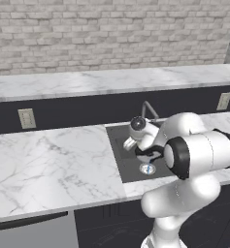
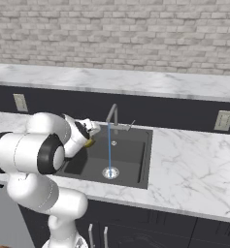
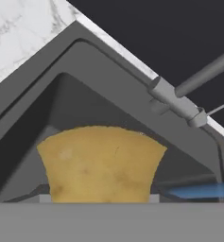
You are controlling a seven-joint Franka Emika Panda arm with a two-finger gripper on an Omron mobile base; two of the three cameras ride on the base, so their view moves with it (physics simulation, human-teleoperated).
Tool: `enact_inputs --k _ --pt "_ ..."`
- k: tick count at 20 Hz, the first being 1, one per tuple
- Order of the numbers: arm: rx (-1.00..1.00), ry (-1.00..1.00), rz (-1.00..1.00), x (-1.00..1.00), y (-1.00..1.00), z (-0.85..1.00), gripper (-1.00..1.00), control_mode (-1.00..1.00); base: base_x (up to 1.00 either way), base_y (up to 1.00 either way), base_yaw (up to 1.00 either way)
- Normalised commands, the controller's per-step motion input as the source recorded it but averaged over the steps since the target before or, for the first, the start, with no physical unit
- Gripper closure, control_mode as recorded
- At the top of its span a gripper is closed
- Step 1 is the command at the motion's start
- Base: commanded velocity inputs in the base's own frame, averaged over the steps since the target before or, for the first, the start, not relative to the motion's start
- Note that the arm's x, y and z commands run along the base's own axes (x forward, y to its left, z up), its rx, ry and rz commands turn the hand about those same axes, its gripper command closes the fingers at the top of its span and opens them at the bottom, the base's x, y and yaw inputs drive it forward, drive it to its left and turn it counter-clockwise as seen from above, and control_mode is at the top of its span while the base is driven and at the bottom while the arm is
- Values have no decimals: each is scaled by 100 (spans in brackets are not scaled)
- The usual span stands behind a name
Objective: Soak the sponge with water for a few seconds and then drop it inside the sink.
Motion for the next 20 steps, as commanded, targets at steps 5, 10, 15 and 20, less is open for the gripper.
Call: enact_inputs --k 5,10,15,20 --pt "14 0 0 -25 3 0 100 -100 0 0 0" --pt "4 0 0 -11 0 -1 100 -100 0 0 0" --pt "0 0 0 0 0 0 100 -100 0 0 0" --pt "0 0 0 -4 4 -6 100 -100 0 0 0"
